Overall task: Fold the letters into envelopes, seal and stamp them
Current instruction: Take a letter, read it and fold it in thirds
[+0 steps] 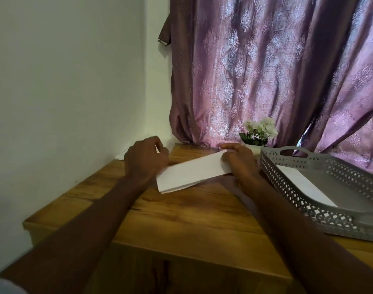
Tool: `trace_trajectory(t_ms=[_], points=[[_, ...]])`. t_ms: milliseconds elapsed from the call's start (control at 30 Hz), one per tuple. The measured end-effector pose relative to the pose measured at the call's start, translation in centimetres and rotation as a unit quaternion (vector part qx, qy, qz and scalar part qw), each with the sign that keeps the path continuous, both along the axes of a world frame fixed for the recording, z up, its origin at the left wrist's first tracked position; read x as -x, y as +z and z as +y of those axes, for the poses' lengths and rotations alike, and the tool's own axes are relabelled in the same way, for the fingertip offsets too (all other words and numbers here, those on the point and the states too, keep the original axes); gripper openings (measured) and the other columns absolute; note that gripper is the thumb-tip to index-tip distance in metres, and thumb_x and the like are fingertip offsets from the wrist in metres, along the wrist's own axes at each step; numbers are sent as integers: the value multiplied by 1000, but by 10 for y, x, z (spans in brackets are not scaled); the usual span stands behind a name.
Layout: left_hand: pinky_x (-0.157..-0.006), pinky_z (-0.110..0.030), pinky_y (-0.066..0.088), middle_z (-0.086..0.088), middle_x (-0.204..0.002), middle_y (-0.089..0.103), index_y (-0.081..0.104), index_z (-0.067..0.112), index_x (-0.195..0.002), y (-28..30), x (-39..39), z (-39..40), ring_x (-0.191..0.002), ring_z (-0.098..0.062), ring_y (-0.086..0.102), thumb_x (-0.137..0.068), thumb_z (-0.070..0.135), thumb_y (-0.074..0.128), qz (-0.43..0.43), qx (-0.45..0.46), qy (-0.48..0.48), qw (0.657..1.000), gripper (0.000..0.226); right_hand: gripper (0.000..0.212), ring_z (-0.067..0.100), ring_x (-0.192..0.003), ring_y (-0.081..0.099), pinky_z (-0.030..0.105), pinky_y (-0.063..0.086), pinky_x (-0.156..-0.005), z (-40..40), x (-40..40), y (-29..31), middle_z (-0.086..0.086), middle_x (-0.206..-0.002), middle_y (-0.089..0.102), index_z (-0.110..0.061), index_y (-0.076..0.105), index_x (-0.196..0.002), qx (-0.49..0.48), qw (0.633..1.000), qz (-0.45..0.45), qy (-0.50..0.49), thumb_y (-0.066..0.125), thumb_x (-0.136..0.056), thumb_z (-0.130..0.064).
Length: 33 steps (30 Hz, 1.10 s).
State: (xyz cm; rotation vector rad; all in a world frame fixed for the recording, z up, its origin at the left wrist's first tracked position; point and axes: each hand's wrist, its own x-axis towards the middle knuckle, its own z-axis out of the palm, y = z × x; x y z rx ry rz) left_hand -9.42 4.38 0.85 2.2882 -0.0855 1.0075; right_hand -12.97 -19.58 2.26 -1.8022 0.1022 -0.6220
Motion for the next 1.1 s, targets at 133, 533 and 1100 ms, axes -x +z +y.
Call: trace_trajectory(t_ms=[133,533,1100], points=[[-73,-29,47,5,-102,61,70,21,-101,1,11,-9,-88,-14,60,-92,38,67,-55,-74,-62,994,20,36,22,-113,63,29,50,-92,11,4,-18,7,-126,69,-16,70,-124,327,945,-1,-8,61,-90,-10],[-126,-52,16,-7,-173,12,22,18,-163,-25,27,-28,-159,-24,14,-111,44,25,267,-307,-157,900,58,57,17,-154,26,53,17,-117,36,-10,-44,-7,-168,27,-36,28,-157,520,828,145,154,17,-105,-55],[-129,-54,3,-4,-174,10,16,22,-165,-32,68,22,-160,-25,12,-107,58,14,299,-301,-49,904,69,40,25,-136,47,51,36,-109,36,7,-38,0,-150,46,-33,53,-138,558,828,-37,25,50,-99,-41]])
